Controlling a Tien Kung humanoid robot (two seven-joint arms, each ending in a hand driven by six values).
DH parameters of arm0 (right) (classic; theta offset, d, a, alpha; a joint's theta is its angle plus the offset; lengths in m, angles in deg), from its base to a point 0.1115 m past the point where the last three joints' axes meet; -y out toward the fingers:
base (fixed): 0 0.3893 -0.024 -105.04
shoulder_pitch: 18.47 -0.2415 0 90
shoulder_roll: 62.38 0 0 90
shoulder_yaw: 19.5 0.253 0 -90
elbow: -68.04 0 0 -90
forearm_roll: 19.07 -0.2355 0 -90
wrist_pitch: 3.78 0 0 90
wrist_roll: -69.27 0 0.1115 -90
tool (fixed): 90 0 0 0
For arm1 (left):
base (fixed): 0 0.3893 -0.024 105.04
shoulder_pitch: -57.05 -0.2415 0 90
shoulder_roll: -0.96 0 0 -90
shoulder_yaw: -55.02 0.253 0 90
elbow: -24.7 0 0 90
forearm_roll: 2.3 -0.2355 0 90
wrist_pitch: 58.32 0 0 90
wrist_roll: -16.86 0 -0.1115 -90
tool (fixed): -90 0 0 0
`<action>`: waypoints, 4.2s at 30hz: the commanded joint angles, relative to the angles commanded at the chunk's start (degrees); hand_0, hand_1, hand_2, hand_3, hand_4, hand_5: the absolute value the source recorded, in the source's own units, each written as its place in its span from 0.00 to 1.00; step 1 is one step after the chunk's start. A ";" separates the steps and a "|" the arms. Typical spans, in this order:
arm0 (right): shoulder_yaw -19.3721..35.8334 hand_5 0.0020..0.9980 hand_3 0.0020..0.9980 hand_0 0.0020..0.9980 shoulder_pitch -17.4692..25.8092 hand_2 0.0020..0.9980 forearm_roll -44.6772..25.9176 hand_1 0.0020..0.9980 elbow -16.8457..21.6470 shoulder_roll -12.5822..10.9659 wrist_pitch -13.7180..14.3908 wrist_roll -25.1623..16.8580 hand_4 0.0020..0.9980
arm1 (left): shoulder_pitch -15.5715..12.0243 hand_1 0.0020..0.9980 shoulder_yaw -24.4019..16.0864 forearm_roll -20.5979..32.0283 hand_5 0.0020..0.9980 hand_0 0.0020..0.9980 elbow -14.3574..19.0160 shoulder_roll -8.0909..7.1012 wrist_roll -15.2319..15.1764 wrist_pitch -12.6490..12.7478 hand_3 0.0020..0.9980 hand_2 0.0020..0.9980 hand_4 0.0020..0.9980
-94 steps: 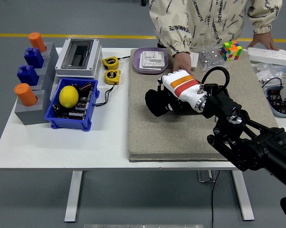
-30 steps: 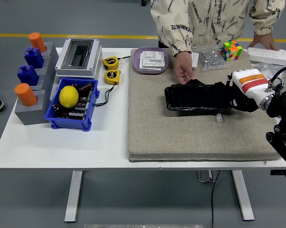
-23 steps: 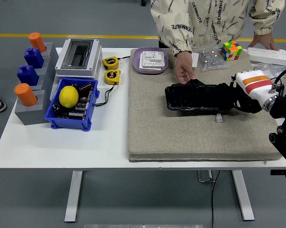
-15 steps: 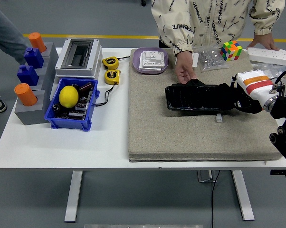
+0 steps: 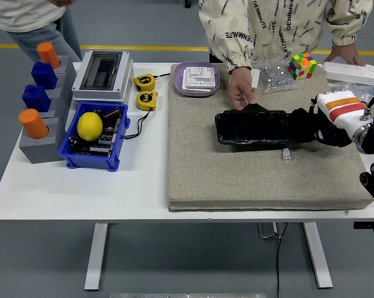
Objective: Pick the rag up,wipe the panel,place it on the desk
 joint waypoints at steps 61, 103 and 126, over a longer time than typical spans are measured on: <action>-0.56 0.02 0.38 0.27 -1.03 0.37 0.16 0.31 -0.07 -0.64 -0.15 0.58 0.96 | -0.16 0.66 -0.36 -0.10 0.51 0.64 0.00 -0.03 -0.04 0.03 0.57 0.69 0.62; -2.63 0.02 0.38 0.27 -3.42 0.37 0.35 0.31 -0.26 4.02 -0.49 1.24 0.96 | 0.07 0.66 -0.23 -0.02 0.51 0.63 -0.01 -0.14 -0.04 0.01 0.57 0.69 0.61; -8.02 0.02 0.38 0.27 -6.49 0.37 -0.19 0.31 1.71 10.69 -1.05 2.08 0.96 | 0.11 0.66 0.02 0.10 0.51 0.63 -0.10 -0.39 -0.03 0.02 0.57 0.69 0.62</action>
